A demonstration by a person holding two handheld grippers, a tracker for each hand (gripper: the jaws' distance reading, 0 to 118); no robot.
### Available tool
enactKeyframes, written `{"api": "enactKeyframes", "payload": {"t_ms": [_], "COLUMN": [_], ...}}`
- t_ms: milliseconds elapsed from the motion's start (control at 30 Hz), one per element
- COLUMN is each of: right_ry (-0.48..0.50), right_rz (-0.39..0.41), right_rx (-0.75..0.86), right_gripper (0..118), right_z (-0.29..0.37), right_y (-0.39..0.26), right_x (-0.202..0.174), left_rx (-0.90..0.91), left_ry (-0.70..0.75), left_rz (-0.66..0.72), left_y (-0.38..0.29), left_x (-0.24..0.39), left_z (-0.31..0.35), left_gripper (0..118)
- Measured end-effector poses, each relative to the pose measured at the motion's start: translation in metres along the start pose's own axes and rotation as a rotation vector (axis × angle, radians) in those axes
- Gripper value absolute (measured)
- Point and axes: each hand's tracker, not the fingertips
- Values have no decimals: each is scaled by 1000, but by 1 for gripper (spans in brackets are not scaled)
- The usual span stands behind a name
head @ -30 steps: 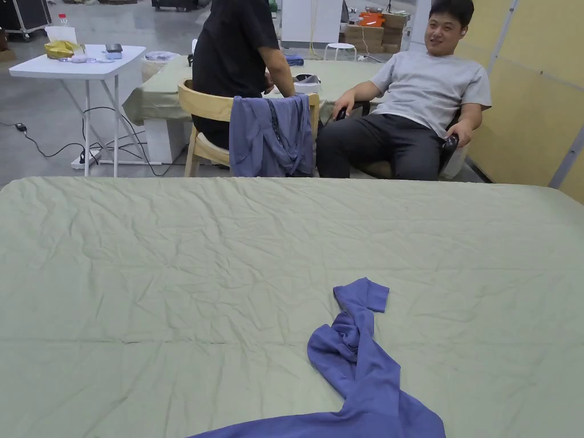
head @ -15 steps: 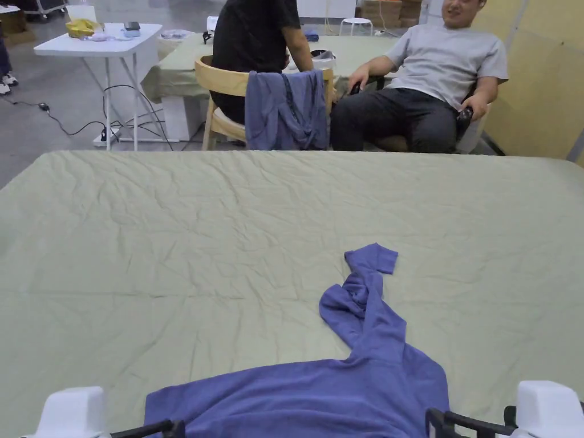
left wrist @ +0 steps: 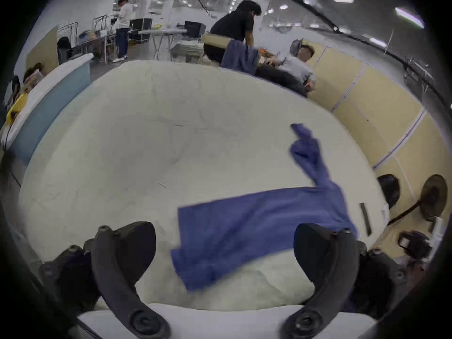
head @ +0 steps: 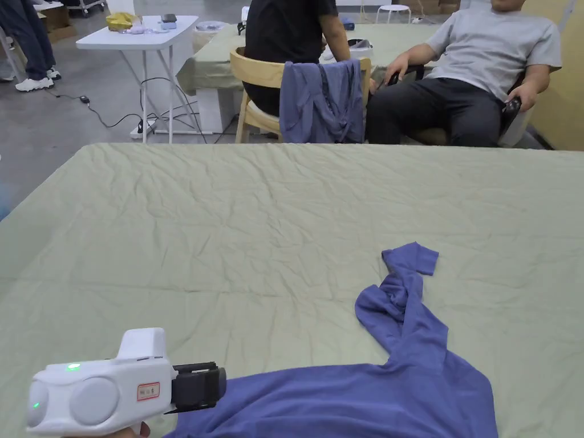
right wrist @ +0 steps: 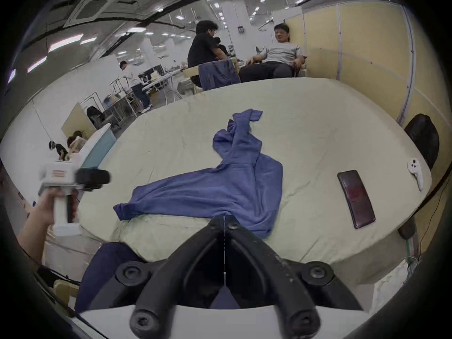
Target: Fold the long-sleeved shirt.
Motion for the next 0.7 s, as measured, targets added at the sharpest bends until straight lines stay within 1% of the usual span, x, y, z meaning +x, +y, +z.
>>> {"api": "enactKeyframes", "payload": {"t_ms": [33, 67, 133, 200, 267, 300, 333, 367, 400, 433, 533, 667, 700], "right_ry": [1, -6, -26, -47, -70, -81, -96, -105, -108, -109, -120, -145, -149], "right_rz": [-7, -8, -1, 4, 9, 12, 13, 13, 13, 15, 44, 108, 133], "right_rx": [-6, -10, -23, -35, -50, -58, -67, -73, -76, -81, -93, -117, -130], "right_gripper": [2, 2, 2, 2, 2, 2, 2, 2, 2, 2, 2, 2, 9], "right_z": [-4, -5, -8, -9, -16, -19, -26, -33, -40, -49, -87, -147, -160], "right_y": [0, 1, 2, 5, 8, 11, 15, 21, 27, 35, 68, 114, 122], "right_x": [4, 4, 3, 6, 9, 11, 13, 15, 17, 20, 27, 41, 44], "left_rx": [-53, -101, -120, -192, -252, -189, -174, -88, -81, -63, -73, 59, 88], "left_ry": [44, 97, 160, 203, 179, 185, 185, 249, 207, 191, 168, 99, 73], "left_rz": [-4, -22, -53, -139, -281, -314, -337, -388, -354, -325, -316, -118, -73], "left_y": [7, 13, 11, 4, -11, -13, -12, -5, -9, -10, -15, -1, 2], "left_x": [-5, -9, -16, -14, -6, -2, 3, 2, 4, 6, 7, -9, -13], "left_z": [-25, -48, -86, -112, -120, -118, -113, -107, -103, -100, -93, -55, -46], "left_gripper": [112, 108, 88, 75, 64, 53, 35, 9, 2, 2, 2, 1, 1]}}
